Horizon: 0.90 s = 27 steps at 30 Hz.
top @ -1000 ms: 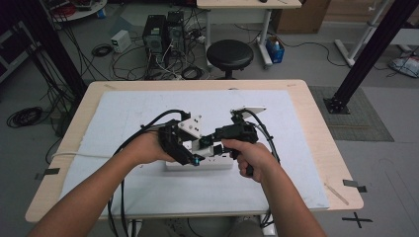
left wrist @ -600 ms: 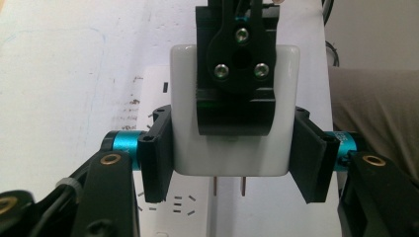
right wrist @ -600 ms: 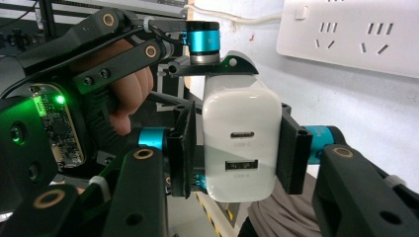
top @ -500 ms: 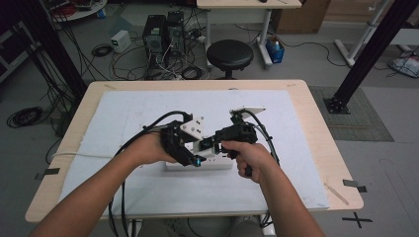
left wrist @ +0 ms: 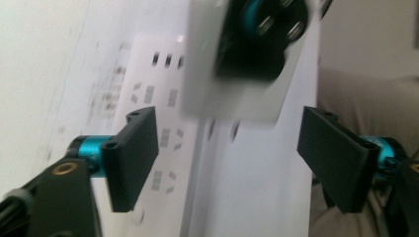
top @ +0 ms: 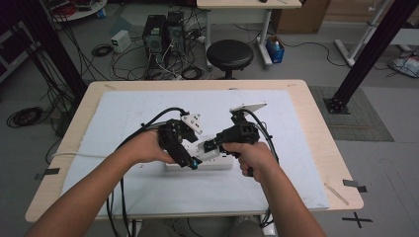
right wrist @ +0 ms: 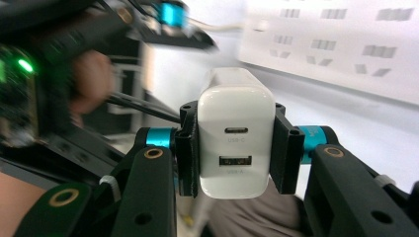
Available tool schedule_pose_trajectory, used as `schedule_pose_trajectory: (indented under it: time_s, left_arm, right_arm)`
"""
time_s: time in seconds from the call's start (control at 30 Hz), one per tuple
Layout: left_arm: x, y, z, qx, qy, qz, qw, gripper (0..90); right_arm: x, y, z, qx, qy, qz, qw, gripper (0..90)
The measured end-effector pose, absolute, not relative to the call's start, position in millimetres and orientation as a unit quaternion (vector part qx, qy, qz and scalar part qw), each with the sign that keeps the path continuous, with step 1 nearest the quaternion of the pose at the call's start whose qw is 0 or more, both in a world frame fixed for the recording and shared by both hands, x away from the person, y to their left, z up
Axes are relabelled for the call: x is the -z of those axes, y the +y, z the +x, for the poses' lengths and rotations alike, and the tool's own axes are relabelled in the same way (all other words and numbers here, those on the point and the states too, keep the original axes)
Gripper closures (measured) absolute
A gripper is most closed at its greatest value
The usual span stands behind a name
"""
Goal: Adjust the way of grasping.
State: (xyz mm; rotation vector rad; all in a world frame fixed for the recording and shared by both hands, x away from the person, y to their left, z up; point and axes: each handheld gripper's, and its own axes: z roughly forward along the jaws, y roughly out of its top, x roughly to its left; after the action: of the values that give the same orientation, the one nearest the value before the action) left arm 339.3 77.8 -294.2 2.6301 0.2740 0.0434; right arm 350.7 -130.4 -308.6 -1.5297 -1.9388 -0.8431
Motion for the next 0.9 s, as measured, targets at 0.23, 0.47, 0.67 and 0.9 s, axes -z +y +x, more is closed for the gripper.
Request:
schedule_pose_trajectory:
  time_s: [0.23, 0.47, 0.67, 0.9]
  left_arm:
    - [291, 92, 342, 0.006, 0.129, 0.98, 0.152, 23.5]
    - [284, 114, 340, 0.025, 0.153, 0.984, 0.09, 21.2]
    - [274, 132, 337, 0.023, 0.171, 0.982, 0.074, 21.2]
    - [270, 145, 333, 0.023, 0.196, 0.979, 0.059, 21.2]
  right_arm:
    - [302, -134, 351, 0.251, -0.757, -0.574, 0.187, 61.7]
    - [294, -138, 351, 0.187, -0.792, -0.569, 0.114, 61.7]
    - [290, -140, 351, 0.107, -0.813, -0.571, 0.04, 61.7]
    - [289, -152, 349, 0.043, -0.816, -0.576, -0.02, 61.7]
